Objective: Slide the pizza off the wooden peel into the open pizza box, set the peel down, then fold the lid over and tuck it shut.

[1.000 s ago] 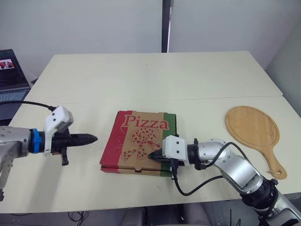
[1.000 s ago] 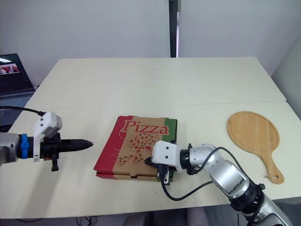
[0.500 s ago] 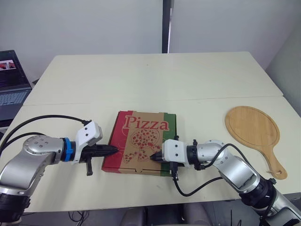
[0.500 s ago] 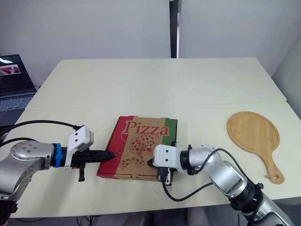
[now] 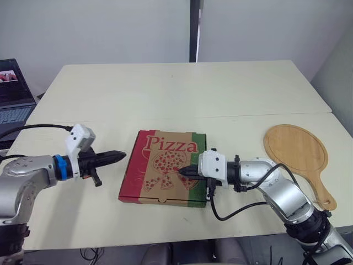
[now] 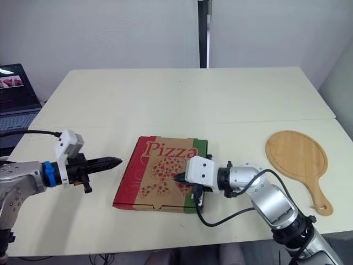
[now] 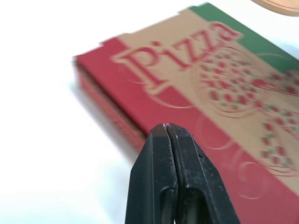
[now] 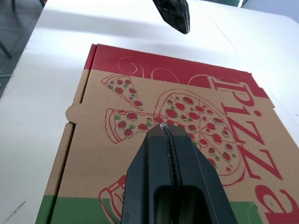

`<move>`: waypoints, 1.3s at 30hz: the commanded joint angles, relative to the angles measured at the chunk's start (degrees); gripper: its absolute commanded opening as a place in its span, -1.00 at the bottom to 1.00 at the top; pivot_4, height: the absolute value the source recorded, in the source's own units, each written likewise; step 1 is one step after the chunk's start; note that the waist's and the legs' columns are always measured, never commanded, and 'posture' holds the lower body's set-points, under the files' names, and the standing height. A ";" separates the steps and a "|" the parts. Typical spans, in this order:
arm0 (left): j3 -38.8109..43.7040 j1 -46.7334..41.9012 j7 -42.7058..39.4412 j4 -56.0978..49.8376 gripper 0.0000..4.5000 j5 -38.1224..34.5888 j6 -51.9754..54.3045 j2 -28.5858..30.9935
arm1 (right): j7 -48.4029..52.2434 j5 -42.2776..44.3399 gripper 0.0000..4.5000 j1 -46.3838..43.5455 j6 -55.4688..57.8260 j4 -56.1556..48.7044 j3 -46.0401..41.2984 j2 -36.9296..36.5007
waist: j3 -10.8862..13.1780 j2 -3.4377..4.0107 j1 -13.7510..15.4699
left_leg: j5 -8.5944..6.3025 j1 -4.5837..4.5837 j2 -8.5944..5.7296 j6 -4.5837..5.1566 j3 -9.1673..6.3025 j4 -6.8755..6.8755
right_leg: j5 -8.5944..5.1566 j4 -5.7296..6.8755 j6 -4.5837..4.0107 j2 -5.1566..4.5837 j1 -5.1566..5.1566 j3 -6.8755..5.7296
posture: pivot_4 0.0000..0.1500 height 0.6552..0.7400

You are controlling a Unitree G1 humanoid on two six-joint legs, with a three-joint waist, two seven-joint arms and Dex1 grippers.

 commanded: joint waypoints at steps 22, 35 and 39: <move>-8.62 3.22 5.48 -2.97 -1.00 5.02 -4.51 -7.93 | -4.60 0.28 -0.99 12.10 1.03 -0.72 -17.83 -12.46 | 0.03 -0.05 0.27 | -0.01 -0.03 -0.01 -0.01 0.05 0.02 | 0.00 -0.02 0.00 -0.04 0.04 0.02 | 1.00 1.00; 9.06 17.07 7.56 0.50 -1.00 10.16 -15.00 -3.87 | -3.77 0.87 -0.99 23.25 -14.67 14.15 -43.08 -18.80 | 0.04 -0.07 0.28 | -0.02 -0.02 -0.01 0.01 0.18 -0.01 | -0.01 -0.07 0.00 -0.04 0.05 0.09 | 1.00 1.00; 12.31 19.58 12.82 3.06 -1.00 14.59 -20.80 -5.74 | -2.65 1.94 -0.99 26.30 -18.60 25.82 -51.41 -21.41 | 0.05 -0.08 0.44 | -0.02 0.05 -0.01 0.02 0.23 0.00 | -0.01 -0.11 0.00 -0.06 0.16 0.11 | 1.00 1.00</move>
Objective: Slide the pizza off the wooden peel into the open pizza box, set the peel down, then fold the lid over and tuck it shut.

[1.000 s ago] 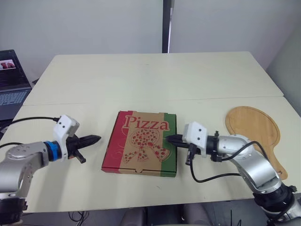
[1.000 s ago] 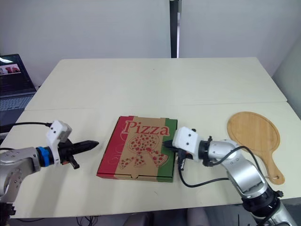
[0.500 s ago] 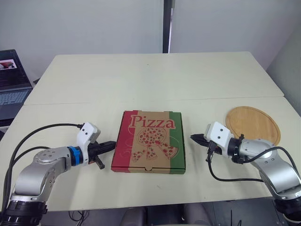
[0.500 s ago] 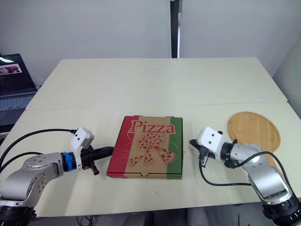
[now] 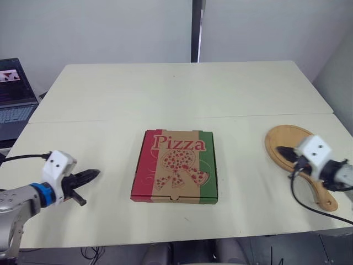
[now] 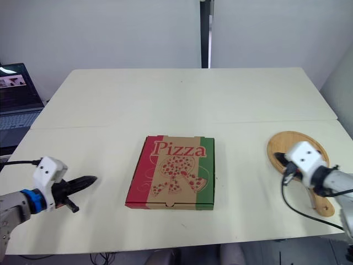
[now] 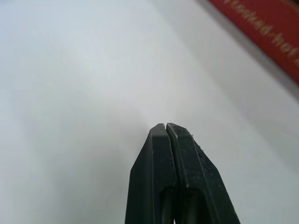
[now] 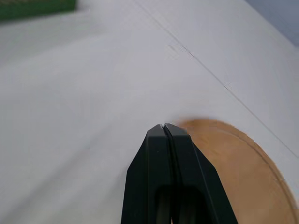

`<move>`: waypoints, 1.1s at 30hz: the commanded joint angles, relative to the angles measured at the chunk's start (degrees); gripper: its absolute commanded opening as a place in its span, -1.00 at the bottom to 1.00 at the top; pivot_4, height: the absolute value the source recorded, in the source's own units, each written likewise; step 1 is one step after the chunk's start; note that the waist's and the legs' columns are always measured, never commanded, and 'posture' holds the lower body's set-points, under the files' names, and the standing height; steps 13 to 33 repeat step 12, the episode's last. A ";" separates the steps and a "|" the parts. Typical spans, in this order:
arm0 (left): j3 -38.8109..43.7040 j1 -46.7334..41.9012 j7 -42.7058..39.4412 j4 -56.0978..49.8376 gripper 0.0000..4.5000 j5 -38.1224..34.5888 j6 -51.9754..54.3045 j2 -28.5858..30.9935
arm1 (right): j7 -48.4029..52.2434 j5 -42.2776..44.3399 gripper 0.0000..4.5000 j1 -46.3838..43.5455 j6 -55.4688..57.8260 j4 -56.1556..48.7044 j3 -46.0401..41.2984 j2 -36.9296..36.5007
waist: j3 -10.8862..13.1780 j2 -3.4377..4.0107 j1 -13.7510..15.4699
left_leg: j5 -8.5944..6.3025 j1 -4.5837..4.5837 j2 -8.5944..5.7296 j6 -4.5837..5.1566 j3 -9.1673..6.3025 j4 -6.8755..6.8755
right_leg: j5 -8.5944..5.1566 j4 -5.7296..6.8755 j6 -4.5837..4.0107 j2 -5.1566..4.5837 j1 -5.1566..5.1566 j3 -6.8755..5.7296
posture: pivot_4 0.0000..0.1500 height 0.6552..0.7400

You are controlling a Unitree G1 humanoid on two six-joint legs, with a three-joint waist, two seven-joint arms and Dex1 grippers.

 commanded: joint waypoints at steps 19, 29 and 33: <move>5.34 1.49 7.05 10.39 -1.00 3.39 -9.87 -5.30 | -5.29 -2.99 -0.99 -3.17 -13.58 35.64 -9.28 -5.90 | 0.00 0.00 -0.53 | -0.04 0.16 0.02 0.07 0.42 -0.05 | -0.02 0.02 0.00 0.01 0.10 0.33 | 1.00 1.00; 5.34 1.49 7.05 10.39 -1.00 3.39 -9.87 -5.30 | -5.29 -2.99 -0.99 -3.17 -13.58 35.64 -9.28 -5.90 | 0.00 0.00 -0.53 | -0.04 0.16 0.02 0.07 0.42 -0.05 | -0.02 0.02 0.00 0.01 0.10 0.33 | 1.00 1.00; 5.34 1.49 7.05 10.39 -1.00 3.39 -9.87 -5.30 | -5.29 -2.99 -0.99 -3.17 -13.58 35.64 -9.28 -5.90 | 0.00 0.00 -0.53 | -0.04 0.16 0.02 0.07 0.42 -0.05 | -0.02 0.02 0.00 0.01 0.10 0.33 | 1.00 1.00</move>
